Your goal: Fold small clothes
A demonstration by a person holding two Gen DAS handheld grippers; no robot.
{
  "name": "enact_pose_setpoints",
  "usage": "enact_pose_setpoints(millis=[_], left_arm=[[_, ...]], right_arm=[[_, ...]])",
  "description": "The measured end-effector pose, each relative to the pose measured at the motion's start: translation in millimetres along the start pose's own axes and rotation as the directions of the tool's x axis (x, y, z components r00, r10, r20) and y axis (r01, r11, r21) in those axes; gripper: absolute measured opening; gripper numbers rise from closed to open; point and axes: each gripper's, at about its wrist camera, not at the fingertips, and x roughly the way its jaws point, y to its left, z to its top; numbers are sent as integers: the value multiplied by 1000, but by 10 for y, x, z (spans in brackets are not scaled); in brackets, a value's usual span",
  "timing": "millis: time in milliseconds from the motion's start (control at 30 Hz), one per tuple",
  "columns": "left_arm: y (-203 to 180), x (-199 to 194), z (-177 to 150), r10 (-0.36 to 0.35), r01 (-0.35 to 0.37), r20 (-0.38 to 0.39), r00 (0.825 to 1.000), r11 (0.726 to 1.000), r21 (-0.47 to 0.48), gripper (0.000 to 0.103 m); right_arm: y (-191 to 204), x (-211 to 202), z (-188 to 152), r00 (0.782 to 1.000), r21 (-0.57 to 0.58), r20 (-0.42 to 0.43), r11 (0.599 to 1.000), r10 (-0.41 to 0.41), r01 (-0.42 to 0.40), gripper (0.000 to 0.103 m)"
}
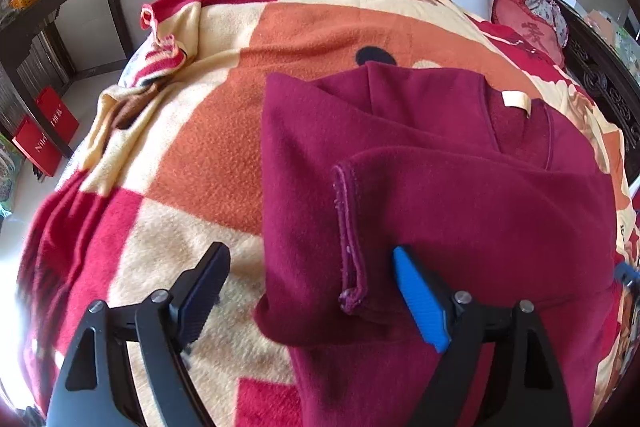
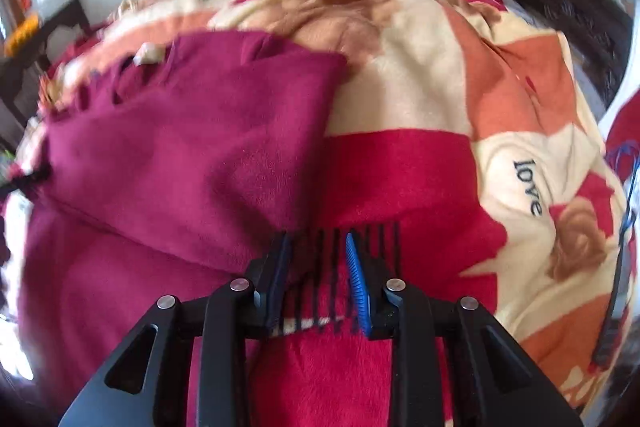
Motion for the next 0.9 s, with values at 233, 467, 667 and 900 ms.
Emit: enact_pose_setpoints(millis=[233, 467, 667, 900], left_arm=[[10, -334, -138, 6, -7, 44, 999, 1000, 18, 87], [13, -613, -338, 32, -35, 63, 997, 998, 49, 87], [-4, -791, -559, 35, -39, 66, 997, 997, 65, 87], [-2, -976, -773, 22, -27, 69, 997, 997, 71, 87]], right_arm=[[129, -53, 125, 997, 7, 20, 997, 72, -73, 11], [195, -44, 31, 999, -10, -9, 999, 31, -31, 11], [330, -309, -112, 998, -61, 1, 996, 62, -62, 12], [309, -503, -499, 985, -64, -54, 983, 166, -169, 20]])
